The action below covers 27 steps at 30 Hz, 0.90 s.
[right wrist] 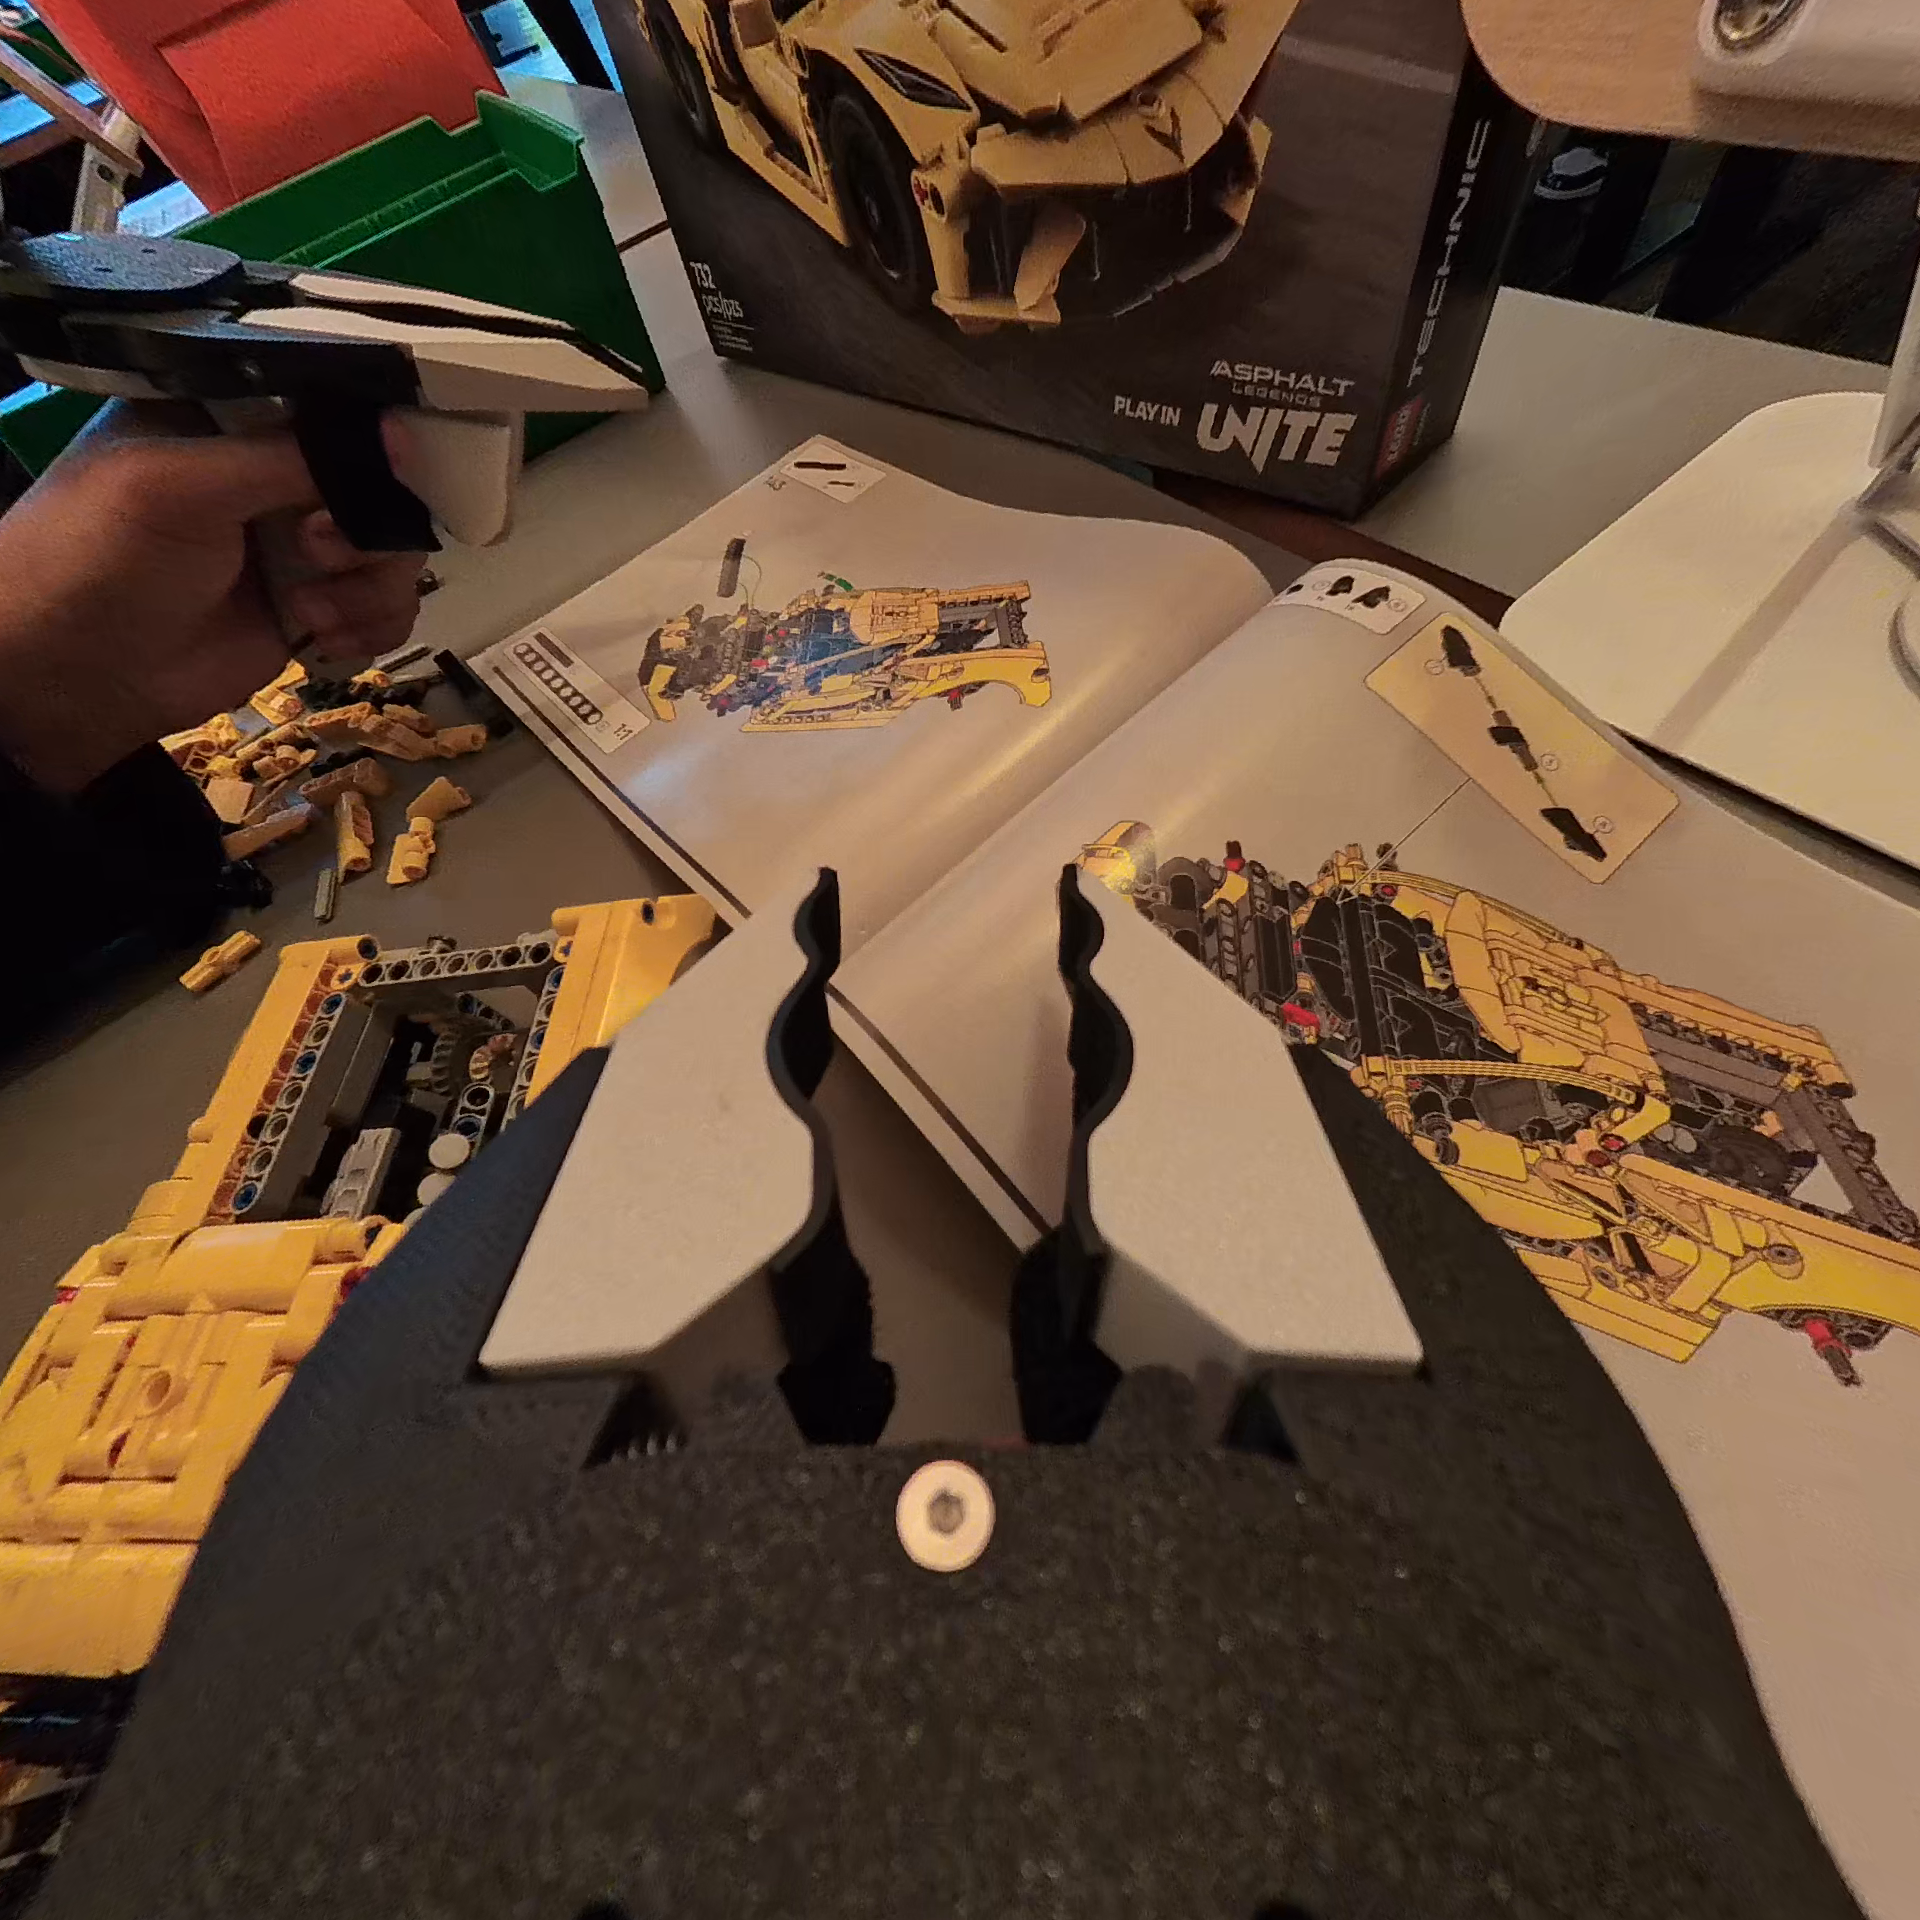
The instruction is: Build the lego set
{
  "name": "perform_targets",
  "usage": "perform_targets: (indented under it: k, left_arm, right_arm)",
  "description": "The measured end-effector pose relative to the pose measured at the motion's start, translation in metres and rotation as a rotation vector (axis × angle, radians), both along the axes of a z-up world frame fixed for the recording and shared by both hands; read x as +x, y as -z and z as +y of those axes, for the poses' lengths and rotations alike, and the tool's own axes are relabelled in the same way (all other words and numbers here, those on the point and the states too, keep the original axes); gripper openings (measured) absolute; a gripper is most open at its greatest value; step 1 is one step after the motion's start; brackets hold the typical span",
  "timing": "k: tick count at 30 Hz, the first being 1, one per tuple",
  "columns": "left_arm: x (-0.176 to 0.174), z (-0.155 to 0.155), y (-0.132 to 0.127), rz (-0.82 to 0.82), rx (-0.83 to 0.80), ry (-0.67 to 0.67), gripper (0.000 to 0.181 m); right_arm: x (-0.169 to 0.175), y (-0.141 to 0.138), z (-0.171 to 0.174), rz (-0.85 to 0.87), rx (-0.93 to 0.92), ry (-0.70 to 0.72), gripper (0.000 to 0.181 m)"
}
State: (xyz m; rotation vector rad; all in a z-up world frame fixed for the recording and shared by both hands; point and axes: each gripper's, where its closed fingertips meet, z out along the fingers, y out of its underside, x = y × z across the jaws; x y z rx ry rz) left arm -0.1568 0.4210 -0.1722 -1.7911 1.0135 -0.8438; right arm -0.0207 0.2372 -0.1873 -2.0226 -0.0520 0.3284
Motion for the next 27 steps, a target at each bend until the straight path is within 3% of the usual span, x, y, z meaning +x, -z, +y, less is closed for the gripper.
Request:
perform_targets:
  k: [11, 16, 20, 27]
  left_arm:
    - [0.003, -0.003, -0.001, -0.004, -0.008, 0.015, 0.022]
    - [0.005, -0.009, -0.009, -0.012, 0.014, 0.030, 0.022]
    - [0.004, -0.011, -0.018, -0.025, 0.049, 0.025, 0.022]
    - [0.002, -0.012, -0.019, -0.032, 0.053, 0.022, 0.022]
  right_arm:
    - [0.002, -0.004, 0.000, -0.002, 0.002, -0.003, 0.041]
    - [0.010, -0.063, -0.026, 0.002, 0.054, 0.035, 0.042]
    - [0.018, -0.103, -0.104, -0.068, 0.009, 0.095, 0.043]
    - [0.032, -0.132, -0.303, -0.172, -0.065, 0.358, 0.043]
